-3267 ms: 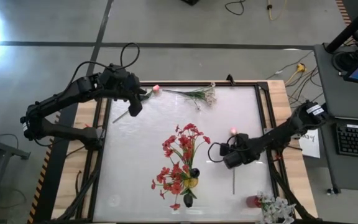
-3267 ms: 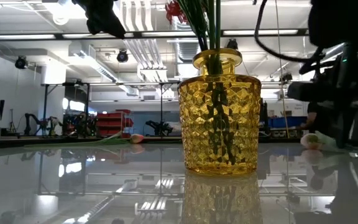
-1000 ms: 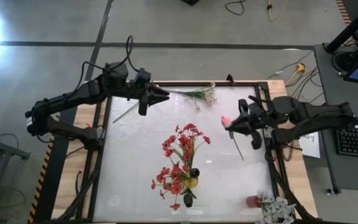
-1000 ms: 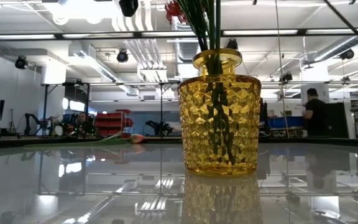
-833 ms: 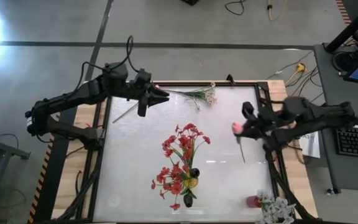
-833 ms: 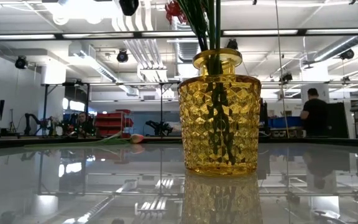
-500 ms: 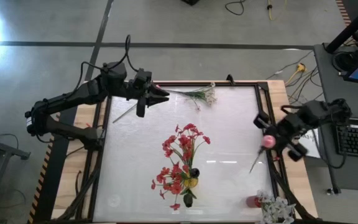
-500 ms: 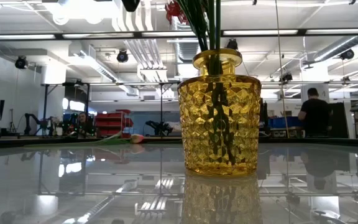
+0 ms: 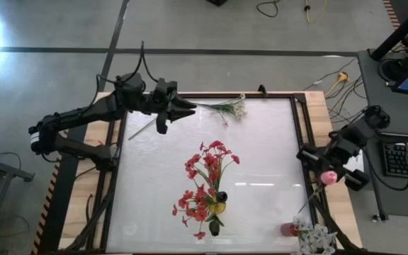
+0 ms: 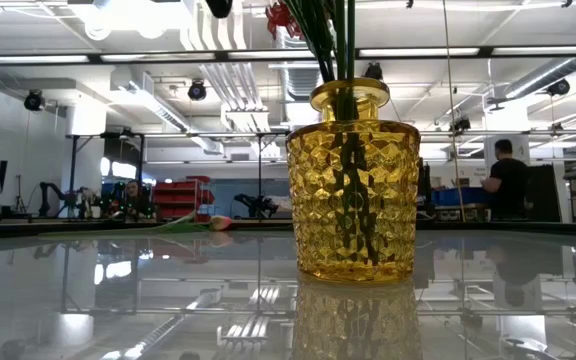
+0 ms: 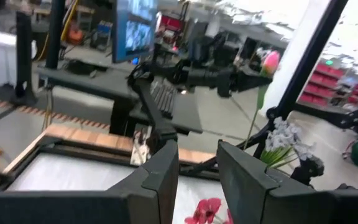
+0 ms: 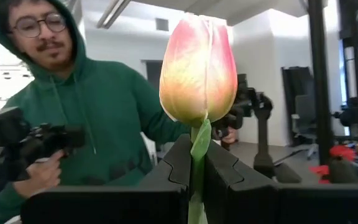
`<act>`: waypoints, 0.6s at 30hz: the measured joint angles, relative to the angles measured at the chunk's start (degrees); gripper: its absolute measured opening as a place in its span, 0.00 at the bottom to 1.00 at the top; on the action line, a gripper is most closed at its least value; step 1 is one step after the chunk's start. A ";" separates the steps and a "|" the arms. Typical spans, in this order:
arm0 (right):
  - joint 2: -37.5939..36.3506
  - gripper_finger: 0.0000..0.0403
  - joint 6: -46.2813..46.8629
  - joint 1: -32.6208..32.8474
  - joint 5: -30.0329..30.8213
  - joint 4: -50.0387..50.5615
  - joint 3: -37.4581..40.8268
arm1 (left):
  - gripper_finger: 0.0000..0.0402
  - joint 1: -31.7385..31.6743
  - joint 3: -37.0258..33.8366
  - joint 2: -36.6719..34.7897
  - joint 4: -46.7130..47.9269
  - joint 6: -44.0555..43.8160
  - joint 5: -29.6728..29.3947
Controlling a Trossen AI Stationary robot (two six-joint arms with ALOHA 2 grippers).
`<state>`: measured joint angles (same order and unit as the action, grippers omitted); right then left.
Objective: Sort flowers into vase by color
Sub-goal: Put the right pink flower into the red vase
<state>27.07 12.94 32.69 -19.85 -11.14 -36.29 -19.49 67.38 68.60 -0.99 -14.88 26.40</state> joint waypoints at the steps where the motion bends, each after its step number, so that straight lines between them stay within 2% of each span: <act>1: 0.11 0.03 -0.11 0.74 0.43 -0.25 0.31 | 0.25 0.00 -0.90 0.00 -1.76 -0.39 0.16; 9: 2.73 0.03 -1.04 4.43 2.01 -5.66 0.63 | 0.25 0.04 -6.07 0.00 -9.68 -3.70 1.75; 18: 5.53 0.03 -0.56 6.60 2.13 -6.25 0.72 | 0.25 0.02 -6.25 0.13 -9.98 -4.31 2.87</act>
<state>32.60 12.38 39.29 -17.72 -17.39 -35.57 -19.46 61.12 68.73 -10.97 -19.19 29.28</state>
